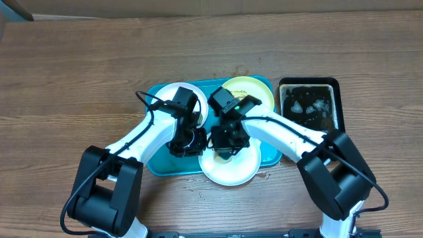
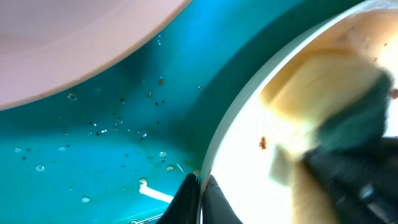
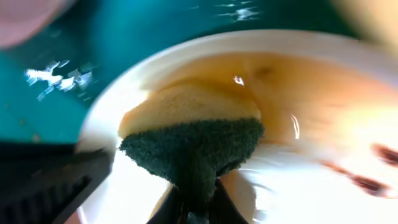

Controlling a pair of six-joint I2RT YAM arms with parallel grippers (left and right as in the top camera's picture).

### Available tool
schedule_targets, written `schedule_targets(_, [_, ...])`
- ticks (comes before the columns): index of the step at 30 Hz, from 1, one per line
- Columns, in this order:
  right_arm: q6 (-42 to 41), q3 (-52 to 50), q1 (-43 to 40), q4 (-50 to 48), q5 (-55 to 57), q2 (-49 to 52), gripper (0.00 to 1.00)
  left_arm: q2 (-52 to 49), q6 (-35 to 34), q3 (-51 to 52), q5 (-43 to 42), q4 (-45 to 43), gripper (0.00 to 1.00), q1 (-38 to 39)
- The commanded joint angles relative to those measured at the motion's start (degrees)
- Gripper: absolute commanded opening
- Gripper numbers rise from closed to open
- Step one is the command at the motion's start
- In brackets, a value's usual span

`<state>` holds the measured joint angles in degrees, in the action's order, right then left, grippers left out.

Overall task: Clean dirty plates on tray and stack at the side
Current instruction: 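Keep scrubbing the plate surface with the sponge, left gripper holding rim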

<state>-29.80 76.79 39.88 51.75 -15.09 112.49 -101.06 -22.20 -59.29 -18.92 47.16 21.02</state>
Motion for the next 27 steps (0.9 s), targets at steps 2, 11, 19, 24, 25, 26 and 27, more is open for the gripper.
schedule_targets(2, [-4.3, -0.2, -1.7, 3.3, 1.2, -1.5, 0.04, -0.5, -1.2, -0.5, -0.6, 0.4, 0.04, 0.0])
schedule_targets(11, [12.9, -0.2, -1.7, 8.2, 1.0, -7.7, 0.04, -0.5, -1.0, -0.5, -0.1, -0.9, 0.04, 0.0])
schedule_targets(19, [19.8, -0.2, -1.8, 8.4, 12.3, -8.9, 0.04, -0.5, -1.0, -0.5, -0.2, -1.3, 0.04, 0.0])
schedule_targets(24, [19.8, -0.9, -1.8, 6.4, 12.5, -8.9, 0.04, -0.5, -1.0, -0.5, -0.2, -1.3, 0.04, 0.0])
schedule_targets(25, [19.8, -1.2, -1.8, 5.6, 12.5, -8.9, 0.04, -0.5, -1.0, -0.5, -0.2, -1.3, 0.04, 0.0])
schedule_targets(26, [19.8, -1.8, -1.8, 4.6, 12.5, -8.9, 0.04, -0.5, -1.0, -0.5, -0.2, -1.3, 0.04, 0.0])
schedule_targets(27, [19.8, -2.4, -1.8, 3.7, 12.5, -8.9, 0.04, -0.5, -1.0, -0.5, -0.2, -1.3, 0.04, 0.0])
